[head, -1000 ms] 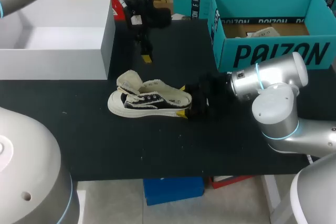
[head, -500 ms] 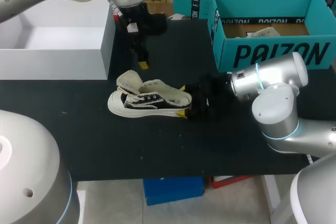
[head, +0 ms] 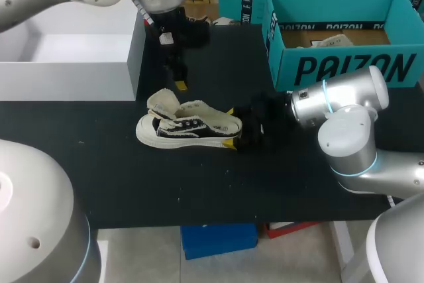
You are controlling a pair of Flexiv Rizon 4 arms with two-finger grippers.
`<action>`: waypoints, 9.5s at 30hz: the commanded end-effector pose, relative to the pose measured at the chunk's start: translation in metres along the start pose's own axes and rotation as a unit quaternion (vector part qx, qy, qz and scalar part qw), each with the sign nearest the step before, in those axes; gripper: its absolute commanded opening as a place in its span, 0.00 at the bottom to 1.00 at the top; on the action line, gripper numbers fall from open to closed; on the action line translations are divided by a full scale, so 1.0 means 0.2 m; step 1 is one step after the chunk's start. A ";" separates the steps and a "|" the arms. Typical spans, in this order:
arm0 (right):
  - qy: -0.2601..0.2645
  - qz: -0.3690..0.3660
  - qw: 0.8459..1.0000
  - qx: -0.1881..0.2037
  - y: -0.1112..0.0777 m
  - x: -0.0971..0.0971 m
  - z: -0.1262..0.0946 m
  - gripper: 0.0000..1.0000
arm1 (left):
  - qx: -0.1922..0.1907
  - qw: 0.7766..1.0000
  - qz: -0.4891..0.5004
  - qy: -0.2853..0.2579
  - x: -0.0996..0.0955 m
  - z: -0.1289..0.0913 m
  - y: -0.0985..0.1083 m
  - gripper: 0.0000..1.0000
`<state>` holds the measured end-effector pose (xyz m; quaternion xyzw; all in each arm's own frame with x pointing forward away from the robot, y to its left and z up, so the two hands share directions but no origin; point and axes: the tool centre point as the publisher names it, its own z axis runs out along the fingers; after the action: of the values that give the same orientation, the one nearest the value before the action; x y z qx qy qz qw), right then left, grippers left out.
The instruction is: Take the shoe out of the shoebox, open the shoe tongue, remove and reinsert the insole, then place the shoe into the shoebox
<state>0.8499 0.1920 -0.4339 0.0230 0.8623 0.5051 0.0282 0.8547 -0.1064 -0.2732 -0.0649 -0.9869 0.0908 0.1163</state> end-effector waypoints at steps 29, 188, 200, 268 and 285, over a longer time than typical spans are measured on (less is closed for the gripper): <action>0.000 0.001 1.000 0.001 -0.01 0.00 0.00 0.00 | 0.002 0.999 -0.002 0.036 -0.06 0.45 -0.04 0.00; 0.000 0.001 1.000 0.001 -0.01 0.00 0.00 0.00 | -0.162 0.938 -0.002 -0.305 -0.41 0.98 0.37 0.00; 0.000 0.001 1.000 0.001 -0.01 0.00 0.00 0.00 | -0.072 0.969 0.035 -0.232 -0.25 0.78 0.21 0.00; 0.000 0.001 1.000 0.001 -0.01 0.00 0.00 0.00 | 0.037 0.978 0.059 -0.197 -0.07 0.49 0.07 0.00; 0.000 0.001 1.000 0.001 -0.01 0.00 0.00 0.00 | 0.044 0.977 0.055 -0.202 -0.08 0.47 0.10 0.00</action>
<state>0.8493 0.1907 -0.4338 0.0228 0.8623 0.5052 0.0275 0.8504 -0.1103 -0.3713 -0.0924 -0.9811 0.1472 -0.0856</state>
